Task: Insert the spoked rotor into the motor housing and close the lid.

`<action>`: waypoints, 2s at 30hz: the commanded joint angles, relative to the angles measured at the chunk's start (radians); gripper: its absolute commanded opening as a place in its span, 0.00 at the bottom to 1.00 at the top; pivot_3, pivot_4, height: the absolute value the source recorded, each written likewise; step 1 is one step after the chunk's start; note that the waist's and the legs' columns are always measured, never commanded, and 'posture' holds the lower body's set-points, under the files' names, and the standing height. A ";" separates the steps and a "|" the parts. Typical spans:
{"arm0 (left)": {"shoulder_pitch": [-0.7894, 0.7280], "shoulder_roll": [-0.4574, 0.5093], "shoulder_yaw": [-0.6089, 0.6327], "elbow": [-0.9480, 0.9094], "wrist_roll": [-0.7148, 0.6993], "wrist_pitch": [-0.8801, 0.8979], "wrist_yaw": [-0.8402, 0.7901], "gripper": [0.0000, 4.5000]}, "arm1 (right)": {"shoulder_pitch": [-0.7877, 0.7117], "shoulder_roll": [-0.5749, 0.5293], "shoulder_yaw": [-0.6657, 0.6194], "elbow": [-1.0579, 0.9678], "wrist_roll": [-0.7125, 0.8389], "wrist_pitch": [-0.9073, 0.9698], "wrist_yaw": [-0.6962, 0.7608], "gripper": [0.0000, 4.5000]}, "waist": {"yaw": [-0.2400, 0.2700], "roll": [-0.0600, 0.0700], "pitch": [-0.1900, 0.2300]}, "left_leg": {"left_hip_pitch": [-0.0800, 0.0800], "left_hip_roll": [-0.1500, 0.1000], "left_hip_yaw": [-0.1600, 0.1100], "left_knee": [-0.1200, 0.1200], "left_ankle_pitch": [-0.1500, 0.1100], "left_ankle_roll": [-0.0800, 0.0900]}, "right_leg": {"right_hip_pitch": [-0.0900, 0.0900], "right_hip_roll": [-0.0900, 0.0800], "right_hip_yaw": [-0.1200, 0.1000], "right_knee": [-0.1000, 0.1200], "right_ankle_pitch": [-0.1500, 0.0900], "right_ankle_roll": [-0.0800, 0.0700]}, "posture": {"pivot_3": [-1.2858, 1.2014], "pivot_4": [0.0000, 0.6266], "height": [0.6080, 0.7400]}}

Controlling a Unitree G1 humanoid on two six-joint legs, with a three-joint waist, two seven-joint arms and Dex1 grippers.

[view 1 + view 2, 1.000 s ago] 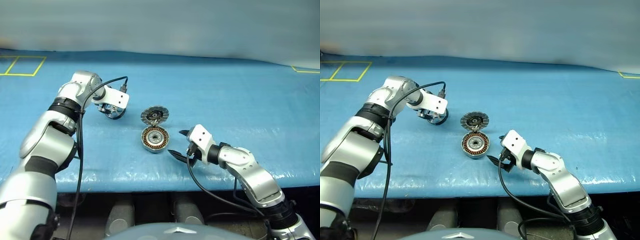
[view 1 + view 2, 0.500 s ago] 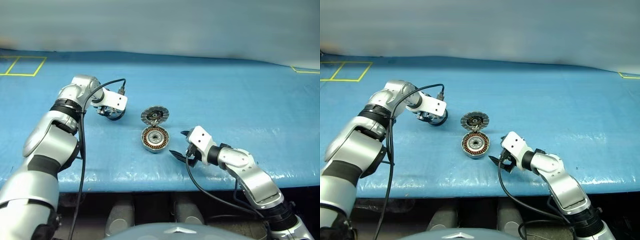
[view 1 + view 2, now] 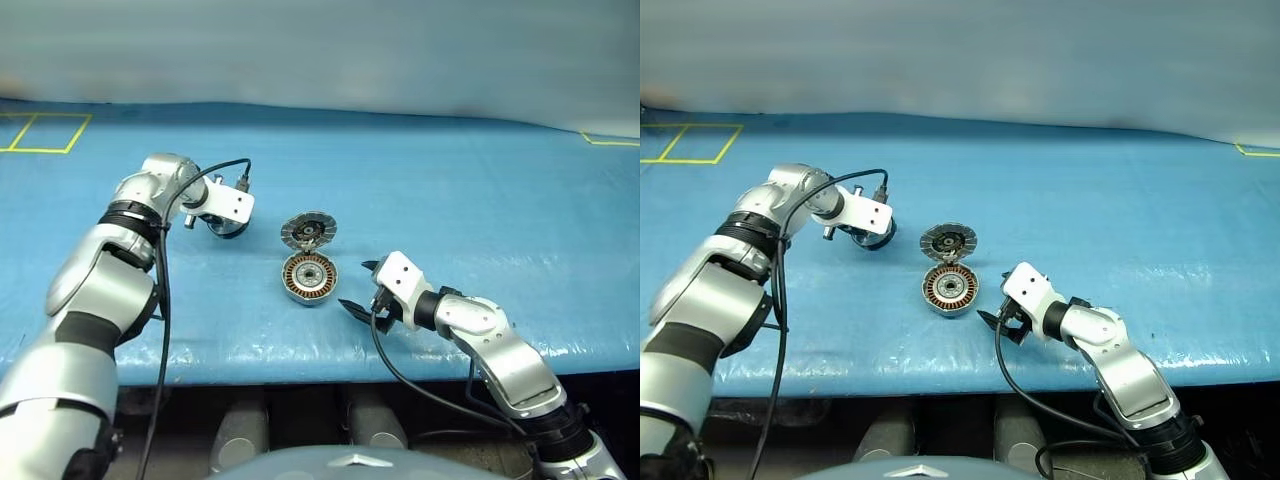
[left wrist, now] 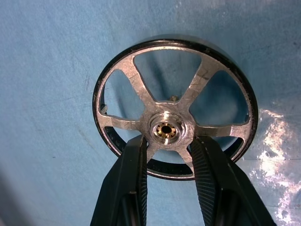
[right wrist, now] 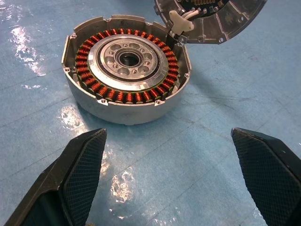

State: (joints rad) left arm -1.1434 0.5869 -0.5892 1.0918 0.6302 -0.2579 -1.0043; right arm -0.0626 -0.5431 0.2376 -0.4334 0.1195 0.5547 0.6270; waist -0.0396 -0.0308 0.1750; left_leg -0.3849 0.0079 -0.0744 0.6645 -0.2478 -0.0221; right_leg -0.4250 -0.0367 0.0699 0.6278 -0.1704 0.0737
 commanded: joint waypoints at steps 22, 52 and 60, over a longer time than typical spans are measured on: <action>0.516 0.184 0.419 -0.677 -0.665 0.292 -0.377 0.23 | 0.050 0.070 -0.091 -0.009 0.043 -0.069 -0.049 1.00 | 0.003 0.000 -0.001 | 0.001 0.001 0.000 0.000 0.000 0.000 | 0.000 0.000 0.000 0.001 0.000 -0.002 | 0.52 0.24 1.00; 0.465 0.095 0.258 -0.887 -0.701 0.334 -0.491 0.23 | 0.129 0.086 -0.052 0.136 0.089 -0.328 0.094 1.00 | 0.001 0.000 -0.001 | 0.003 0.001 0.002 0.001 0.000 0.000 | 0.002 0.000 0.001 0.000 -0.001 -0.002 | 0.52 0.24 1.00; 0.413 0.050 0.226 -0.825 -0.665 0.300 -0.484 0.23 | 0.130 0.092 -0.043 0.159 0.067 -0.359 0.083 1.00 | 0.002 0.000 -0.001 | 0.003 0.001 0.002 0.000 0.000 0.000 | 0.002 0.000 0.001 0.000 -0.001 -0.002 | 0.52 0.24 1.00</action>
State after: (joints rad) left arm -0.6992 0.6477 -0.3652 0.2618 -0.0447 0.0642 -1.4993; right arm 0.0688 -0.4582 0.1940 -0.2623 0.1890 0.2219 0.7137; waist -0.0375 -0.0304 0.1744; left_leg -0.3820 0.0087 -0.0722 0.6649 -0.2478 -0.0221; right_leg -0.4230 -0.0365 0.0712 0.6281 -0.1714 0.0713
